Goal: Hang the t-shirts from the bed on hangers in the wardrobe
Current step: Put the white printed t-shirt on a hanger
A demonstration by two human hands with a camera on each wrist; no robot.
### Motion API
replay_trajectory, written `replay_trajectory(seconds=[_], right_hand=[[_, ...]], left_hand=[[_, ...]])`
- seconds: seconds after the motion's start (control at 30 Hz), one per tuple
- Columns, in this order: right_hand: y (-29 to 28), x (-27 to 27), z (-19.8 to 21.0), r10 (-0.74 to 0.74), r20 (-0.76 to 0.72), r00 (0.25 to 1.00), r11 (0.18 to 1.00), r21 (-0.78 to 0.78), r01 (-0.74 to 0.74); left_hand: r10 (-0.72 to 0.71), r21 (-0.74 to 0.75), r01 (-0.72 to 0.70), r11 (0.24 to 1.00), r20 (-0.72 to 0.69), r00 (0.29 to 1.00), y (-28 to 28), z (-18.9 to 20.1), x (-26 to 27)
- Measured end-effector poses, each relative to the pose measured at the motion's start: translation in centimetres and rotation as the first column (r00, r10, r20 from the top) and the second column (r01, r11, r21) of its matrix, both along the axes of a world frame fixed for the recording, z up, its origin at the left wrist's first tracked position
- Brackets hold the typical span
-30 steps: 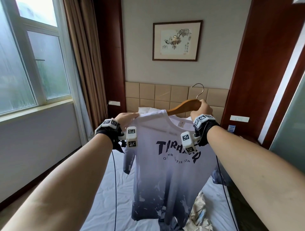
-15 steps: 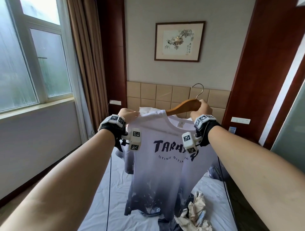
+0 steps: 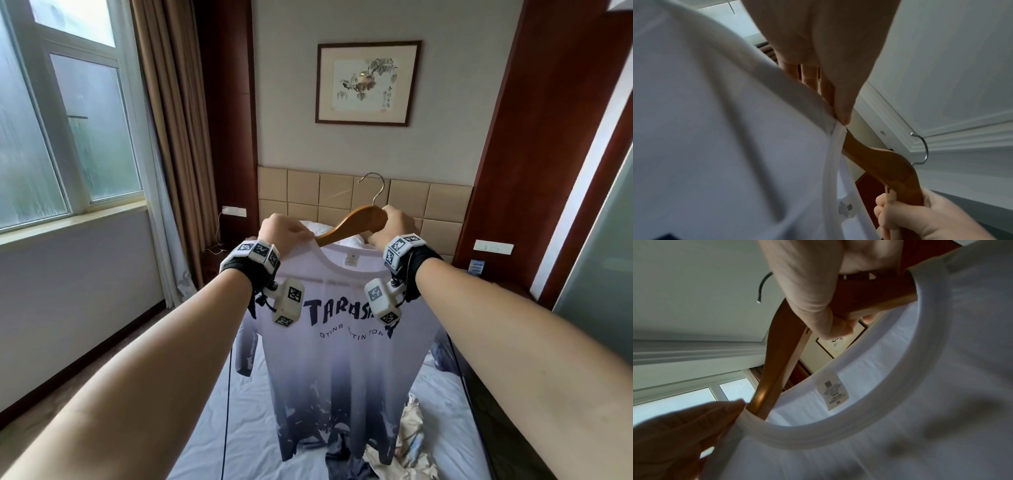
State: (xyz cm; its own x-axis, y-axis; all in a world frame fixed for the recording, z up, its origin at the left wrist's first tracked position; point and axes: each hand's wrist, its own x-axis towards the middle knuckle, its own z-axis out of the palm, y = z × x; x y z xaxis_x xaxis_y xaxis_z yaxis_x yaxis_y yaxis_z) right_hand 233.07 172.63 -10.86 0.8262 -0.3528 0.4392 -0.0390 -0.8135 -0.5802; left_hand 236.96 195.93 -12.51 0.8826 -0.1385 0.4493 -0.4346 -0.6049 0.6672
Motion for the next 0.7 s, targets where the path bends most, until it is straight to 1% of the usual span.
replay_trajectory(seconds=[0.03, 0.1, 0.23, 0.33, 0.37, 0.47, 0.57, 0.6, 0.63, 0.7], right_hand=[[0.1, 0.1, 0.0, 0.002, -0.007, 1.0, 1.0, 0.004, -0.002], [0.1, 0.3, 0.0, 0.007, -0.02, 1.0, 1.0, 0.003, -0.007], [0.2, 0.4, 0.1, -0.001, -0.016, 1.0, 1.0, -0.024, 0.0], [0.5, 0.4, 0.1, -0.004, -0.018, 1.0, 0.999, -0.054, 0.003], [0.8, 0.4, 0.1, 0.006, -0.022, 1.0, 0.998, -0.063, -0.008], [1.9, 0.4, 0.4, 0.051, -0.07, 0.996, 0.994, -0.097, -0.058], [3.3, 0.1, 1.0, 0.122, -0.149, 0.981, 0.973, -0.177, -0.148], [3.8, 0.0, 1.1, 0.157, -0.163, 0.974, 0.963, -0.193, -0.188], [4.2, -0.2, 1.1, 0.205, -0.173, 0.963, 0.952, -0.191, -0.237], [4.9, -0.2, 1.0, 0.297, -0.176, 0.938, 0.937, -0.137, -0.323]], left_hand=[[0.023, -0.028, -0.022, 0.999, 0.05, 0.998, -0.1, 0.0, -0.1], [0.015, -0.1, -0.004, 0.995, 0.114, 0.993, -0.1, 0.1, 0.0], [-0.111, -0.216, 0.122, 0.969, 0.063, 0.992, 0.0, 0.8, 0.1], [-0.127, -0.272, 0.141, 0.952, 0.067, 0.99, 0.0, 1.4, 0.2], [-0.123, -0.254, 0.136, 0.958, 0.067, 0.99, -0.3, 1.6, 0.1], [-0.157, -0.114, 0.159, 0.981, 0.021, 0.987, -1.5, 2.4, -0.4], [-0.146, 0.061, 0.145, 0.987, 0.011, 0.989, -3.0, 3.1, -0.9], [-0.147, 0.096, 0.147, 0.985, -0.002, 0.989, -3.4, 3.2, -1.1], [-0.158, 0.105, 0.16, 0.981, -0.029, 0.987, -3.8, 3.3, -1.3], [-0.159, 0.066, 0.166, 0.984, -0.099, 0.982, -4.2, 3.5, -1.6]])
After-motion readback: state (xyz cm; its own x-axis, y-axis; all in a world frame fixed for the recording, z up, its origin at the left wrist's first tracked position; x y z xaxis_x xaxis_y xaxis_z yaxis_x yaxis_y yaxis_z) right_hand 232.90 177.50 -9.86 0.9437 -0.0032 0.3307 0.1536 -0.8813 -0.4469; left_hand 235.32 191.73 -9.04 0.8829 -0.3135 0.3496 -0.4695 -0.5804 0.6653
